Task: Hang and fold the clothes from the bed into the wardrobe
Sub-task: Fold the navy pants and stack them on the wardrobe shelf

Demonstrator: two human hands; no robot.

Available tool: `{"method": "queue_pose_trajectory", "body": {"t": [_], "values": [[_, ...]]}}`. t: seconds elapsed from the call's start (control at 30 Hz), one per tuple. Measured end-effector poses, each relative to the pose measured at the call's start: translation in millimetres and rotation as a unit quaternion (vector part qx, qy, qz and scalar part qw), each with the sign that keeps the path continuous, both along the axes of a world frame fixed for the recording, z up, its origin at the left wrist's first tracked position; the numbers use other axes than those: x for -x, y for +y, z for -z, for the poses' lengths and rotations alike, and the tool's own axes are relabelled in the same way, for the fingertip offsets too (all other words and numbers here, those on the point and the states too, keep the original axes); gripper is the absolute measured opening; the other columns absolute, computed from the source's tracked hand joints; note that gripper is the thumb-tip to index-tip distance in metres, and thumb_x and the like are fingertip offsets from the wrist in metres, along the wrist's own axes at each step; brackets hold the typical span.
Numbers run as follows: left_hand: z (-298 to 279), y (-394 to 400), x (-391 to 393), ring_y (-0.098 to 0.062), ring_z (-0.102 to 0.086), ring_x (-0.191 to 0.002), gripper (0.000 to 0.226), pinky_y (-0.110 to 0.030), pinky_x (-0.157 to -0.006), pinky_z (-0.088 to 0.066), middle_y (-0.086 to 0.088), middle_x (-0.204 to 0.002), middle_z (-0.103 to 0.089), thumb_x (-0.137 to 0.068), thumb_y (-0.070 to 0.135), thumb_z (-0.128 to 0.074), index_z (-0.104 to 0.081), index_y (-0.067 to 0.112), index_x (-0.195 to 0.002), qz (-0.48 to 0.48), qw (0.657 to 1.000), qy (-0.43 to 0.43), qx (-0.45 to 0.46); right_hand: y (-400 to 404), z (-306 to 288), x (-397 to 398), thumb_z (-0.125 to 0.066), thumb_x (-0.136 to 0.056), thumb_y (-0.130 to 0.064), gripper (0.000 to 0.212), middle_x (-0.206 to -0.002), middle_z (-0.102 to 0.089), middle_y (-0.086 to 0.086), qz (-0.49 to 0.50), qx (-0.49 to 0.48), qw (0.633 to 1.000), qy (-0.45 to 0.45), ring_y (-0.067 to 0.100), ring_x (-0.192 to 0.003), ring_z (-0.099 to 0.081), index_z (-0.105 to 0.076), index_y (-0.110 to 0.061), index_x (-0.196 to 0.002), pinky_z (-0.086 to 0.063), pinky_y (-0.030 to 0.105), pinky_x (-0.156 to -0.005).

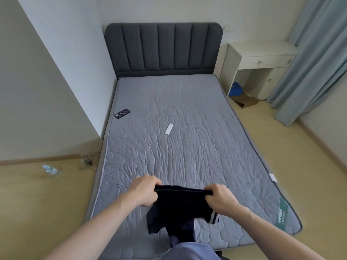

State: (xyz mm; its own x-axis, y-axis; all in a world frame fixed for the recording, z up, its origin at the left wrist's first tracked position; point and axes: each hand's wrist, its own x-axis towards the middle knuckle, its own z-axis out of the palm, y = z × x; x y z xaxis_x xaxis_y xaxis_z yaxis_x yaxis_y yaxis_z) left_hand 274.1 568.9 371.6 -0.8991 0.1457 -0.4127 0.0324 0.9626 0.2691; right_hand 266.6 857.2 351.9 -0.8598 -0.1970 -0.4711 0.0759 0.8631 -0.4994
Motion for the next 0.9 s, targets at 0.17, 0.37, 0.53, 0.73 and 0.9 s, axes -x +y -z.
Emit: {"method": "queue_pose_trajectory", "body": {"t": [0.17, 0.37, 0.53, 0.73, 0.9], "values": [[35, -14, -2, -0.016, -0.06, -0.071, 0.016, -0.03, -0.056, -0.037, 0.007, -0.069, -0.062, -0.088, 0.025, -0.059, -0.062, 0.025, -0.072, -0.032, 0.999, -0.024, 0.012, 8, 11, 22, -0.048, -0.087, -0.015, 0.028, -0.065, -0.056, -0.007, -0.094, -0.07, 0.991, -0.061, 0.017, -0.063, -0.055, -0.051, -0.027, -0.062, -0.039, 0.027, -0.053], [24, -18, 60, -0.019, -0.065, -0.073, 0.035, -0.029, -0.056, -0.037, 0.009, -0.062, -0.058, -0.086, 0.061, -0.066, -0.064, 0.028, -0.072, -0.067, 0.998, 0.003, -0.012, 15, -11, 87, -0.054, -0.102, -0.039, 0.027, -0.089, -0.064, 0.001, -0.116, -0.149, 0.982, 0.0, 0.026, -0.086, -0.065, -0.071, -0.018, -0.101, -0.045, 0.03, -0.067], [-52, -17, 155, -0.024, -0.067, -0.074, 0.032, -0.027, -0.055, -0.039, 0.01, -0.061, -0.058, -0.091, 0.046, -0.07, -0.059, 0.029, -0.066, -0.137, 0.979, 0.116, -0.097, 9, -86, 174, -0.057, -0.102, -0.038, 0.025, -0.088, -0.071, 0.004, -0.062, -0.127, 0.982, 0.124, 0.026, -0.078, -0.067, -0.071, -0.018, -0.098, -0.058, 0.039, -0.071], [-175, -22, 235, -0.018, -0.062, -0.082, 0.01, -0.026, -0.07, -0.042, 0.005, -0.087, -0.07, -0.095, 0.029, -0.067, -0.074, 0.023, -0.097, -0.195, 0.904, 0.339, -0.173, -7, -199, 254, -0.058, -0.101, -0.036, 0.024, -0.084, -0.067, 0.008, -0.008, -0.062, 0.933, 0.355, 0.036, -0.082, -0.063, -0.072, -0.018, -0.095, -0.044, 0.035, -0.064], [-248, -28, 254, -0.016, -0.065, -0.098, 0.014, -0.022, -0.084, -0.044, 0.005, -0.105, -0.075, -0.092, 0.03, -0.07, -0.076, 0.026, -0.104, -0.176, 0.862, 0.439, -0.183, -9, -257, 277, -0.056, -0.1, -0.029, 0.02, -0.091, -0.074, 0.006, -0.007, 0.014, 0.882, 0.471, 0.035, -0.088, -0.065, -0.074, -0.02, -0.102, -0.052, 0.041, -0.079]]}}
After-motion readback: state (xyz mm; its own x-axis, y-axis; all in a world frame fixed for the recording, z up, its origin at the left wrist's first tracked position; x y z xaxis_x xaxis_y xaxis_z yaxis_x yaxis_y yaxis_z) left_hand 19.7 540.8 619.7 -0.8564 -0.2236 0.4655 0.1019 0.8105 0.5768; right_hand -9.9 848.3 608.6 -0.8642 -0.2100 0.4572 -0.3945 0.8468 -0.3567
